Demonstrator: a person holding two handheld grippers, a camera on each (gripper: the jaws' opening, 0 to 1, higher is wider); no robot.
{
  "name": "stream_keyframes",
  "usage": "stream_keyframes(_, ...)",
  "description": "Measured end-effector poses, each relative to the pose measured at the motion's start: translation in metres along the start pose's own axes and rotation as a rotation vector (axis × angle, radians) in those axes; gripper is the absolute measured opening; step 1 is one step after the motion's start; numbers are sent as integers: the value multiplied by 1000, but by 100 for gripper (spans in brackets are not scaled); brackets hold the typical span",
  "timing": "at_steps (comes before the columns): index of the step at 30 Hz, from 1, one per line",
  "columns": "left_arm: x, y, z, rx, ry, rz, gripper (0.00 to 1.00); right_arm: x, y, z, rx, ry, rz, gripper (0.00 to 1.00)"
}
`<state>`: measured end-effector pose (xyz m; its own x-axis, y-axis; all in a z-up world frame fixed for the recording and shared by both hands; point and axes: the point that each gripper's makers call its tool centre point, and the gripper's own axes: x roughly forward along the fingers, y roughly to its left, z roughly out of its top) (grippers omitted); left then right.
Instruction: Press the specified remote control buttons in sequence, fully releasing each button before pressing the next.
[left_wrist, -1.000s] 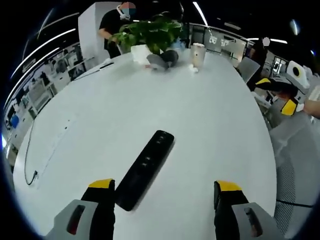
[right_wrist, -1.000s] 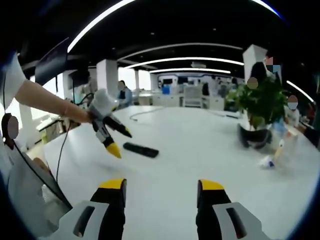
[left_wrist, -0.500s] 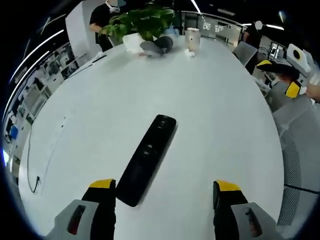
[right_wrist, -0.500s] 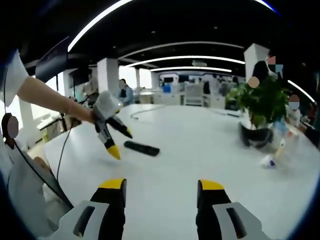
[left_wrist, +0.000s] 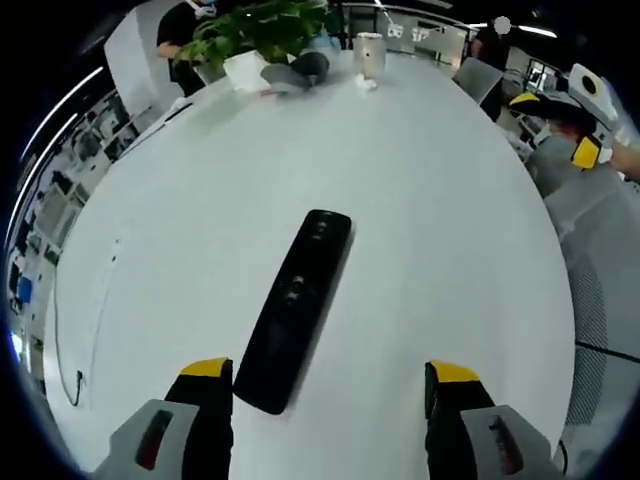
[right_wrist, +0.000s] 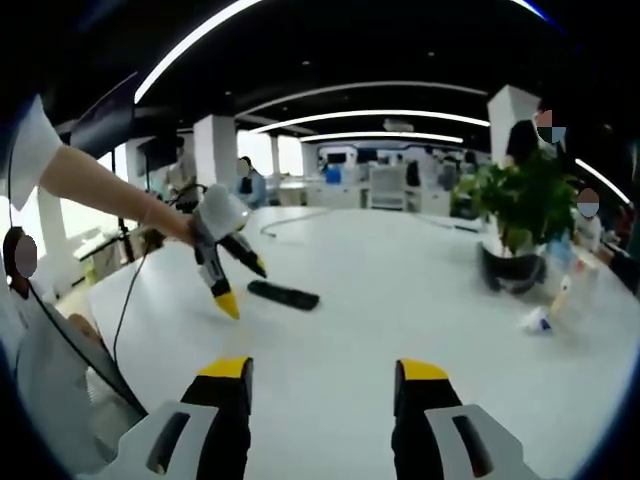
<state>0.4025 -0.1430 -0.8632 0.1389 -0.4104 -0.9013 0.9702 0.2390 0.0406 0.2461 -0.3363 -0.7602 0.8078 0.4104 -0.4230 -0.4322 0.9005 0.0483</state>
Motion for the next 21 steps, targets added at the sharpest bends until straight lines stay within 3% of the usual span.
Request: stream_keyframes(21,9,6,1,43,53,-71,79,1,-1,-3,6,16,5,55)
